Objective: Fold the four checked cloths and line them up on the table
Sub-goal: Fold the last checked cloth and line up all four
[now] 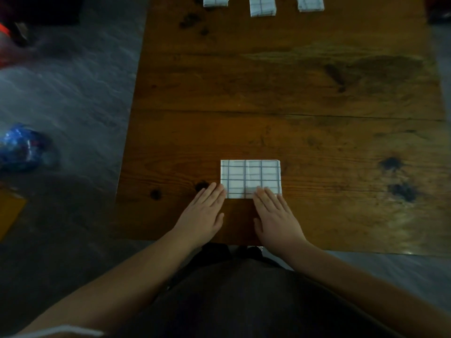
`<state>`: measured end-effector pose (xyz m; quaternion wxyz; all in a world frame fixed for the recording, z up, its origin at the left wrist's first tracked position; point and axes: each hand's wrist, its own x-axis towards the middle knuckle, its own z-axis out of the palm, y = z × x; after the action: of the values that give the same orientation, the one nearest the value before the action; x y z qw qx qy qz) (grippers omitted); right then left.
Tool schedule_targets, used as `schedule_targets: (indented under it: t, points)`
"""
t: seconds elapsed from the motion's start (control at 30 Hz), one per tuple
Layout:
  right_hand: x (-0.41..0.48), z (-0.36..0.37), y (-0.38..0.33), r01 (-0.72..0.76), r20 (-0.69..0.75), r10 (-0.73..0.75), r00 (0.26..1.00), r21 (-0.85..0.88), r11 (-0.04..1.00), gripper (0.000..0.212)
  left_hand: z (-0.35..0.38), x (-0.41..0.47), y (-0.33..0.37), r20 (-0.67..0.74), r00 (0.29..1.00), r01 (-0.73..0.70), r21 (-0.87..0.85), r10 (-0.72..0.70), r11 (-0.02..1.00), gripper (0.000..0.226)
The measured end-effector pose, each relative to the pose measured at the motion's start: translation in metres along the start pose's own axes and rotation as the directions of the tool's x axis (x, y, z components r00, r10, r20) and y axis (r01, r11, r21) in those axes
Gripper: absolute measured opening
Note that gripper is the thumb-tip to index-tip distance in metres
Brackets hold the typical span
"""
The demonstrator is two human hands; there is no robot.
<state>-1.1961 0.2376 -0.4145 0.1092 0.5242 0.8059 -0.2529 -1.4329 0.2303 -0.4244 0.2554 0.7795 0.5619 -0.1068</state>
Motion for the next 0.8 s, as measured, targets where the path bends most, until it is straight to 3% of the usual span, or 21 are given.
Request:
schedule_targets:
  t: [0.2, 0.53, 0.8]
  points:
    - [0.032, -0.002, -0.040, 0.240, 0.080, -0.238, 0.968, -0.023, 0.970, 0.063, -0.013, 0.002, -0.025, 0.033, 0.990, -0.142, 0.096, 0.140, 0.985, 0.060]
    - [0.040, 0.001, -0.044, 0.223, 0.117, -0.219, 0.969, -0.027, 0.974, 0.063, -0.026, 0.025, -0.057, 0.122, 0.943, -0.329, 0.184, 0.310, 0.926, 0.060]
    - [0.043, 0.006, -0.044, 0.184, 0.121, -0.179, 0.976, -0.031, 0.982, 0.068, -0.046, 0.054, -0.079, 0.179, 0.917, -0.395, 0.269, 0.358, 0.878, 0.059]
